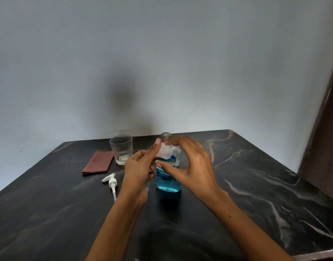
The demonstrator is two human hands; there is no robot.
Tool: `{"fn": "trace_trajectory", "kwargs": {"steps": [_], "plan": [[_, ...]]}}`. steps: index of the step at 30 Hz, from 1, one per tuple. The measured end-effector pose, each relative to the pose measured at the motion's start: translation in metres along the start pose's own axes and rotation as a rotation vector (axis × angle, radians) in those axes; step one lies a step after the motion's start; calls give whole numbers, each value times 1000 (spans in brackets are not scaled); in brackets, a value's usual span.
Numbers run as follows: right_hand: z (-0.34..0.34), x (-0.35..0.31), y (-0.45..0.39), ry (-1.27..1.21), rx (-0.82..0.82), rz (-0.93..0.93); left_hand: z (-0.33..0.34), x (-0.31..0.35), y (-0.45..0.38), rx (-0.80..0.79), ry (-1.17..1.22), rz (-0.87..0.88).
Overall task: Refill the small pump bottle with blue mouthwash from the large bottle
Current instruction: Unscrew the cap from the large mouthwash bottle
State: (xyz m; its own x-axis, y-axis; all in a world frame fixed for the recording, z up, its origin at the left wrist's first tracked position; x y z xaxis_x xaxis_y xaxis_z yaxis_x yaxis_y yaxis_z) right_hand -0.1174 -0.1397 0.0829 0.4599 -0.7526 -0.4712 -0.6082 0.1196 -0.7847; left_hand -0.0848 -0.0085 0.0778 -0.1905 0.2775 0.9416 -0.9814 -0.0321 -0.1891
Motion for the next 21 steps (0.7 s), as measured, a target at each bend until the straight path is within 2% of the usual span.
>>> {"fn": "trace_trajectory", "kwargs": {"steps": [3, 5, 7, 11, 18, 21], "plan": [[-11, 0, 3, -42, -33, 12, 3, -3, 7, -67, -68, 14], [-22, 5, 6, -41, -41, 52, 2, -4, 10, -127, -216, 96], [-34, 16, 11, -8, -53, 173, -5, -3, 12, -164, -307, 200], [-41, 42, 26, 324, -292, 478, -26, 0, 9, -110, -366, 361], [-30, 65, 39, 539, -583, 535, -51, -3, -15, -1, -441, 499], [-28, 68, 34, 524, -584, 545, -61, -2, -28, 84, -506, 617]]}}
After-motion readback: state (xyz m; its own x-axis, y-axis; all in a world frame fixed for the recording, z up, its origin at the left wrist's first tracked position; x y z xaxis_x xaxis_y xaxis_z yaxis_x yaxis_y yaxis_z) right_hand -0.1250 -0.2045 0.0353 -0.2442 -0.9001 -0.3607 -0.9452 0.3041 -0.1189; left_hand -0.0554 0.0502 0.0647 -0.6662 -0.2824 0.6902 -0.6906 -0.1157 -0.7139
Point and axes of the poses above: each hand's wrist, its own y-axis away from the middle knuckle, its own z-axis out of the palm, x = y × z, the point moved 2 cm from there along -y, towards the middle knuckle, and after that the axes turned 11 degrees about z, right-handed, at the moved point
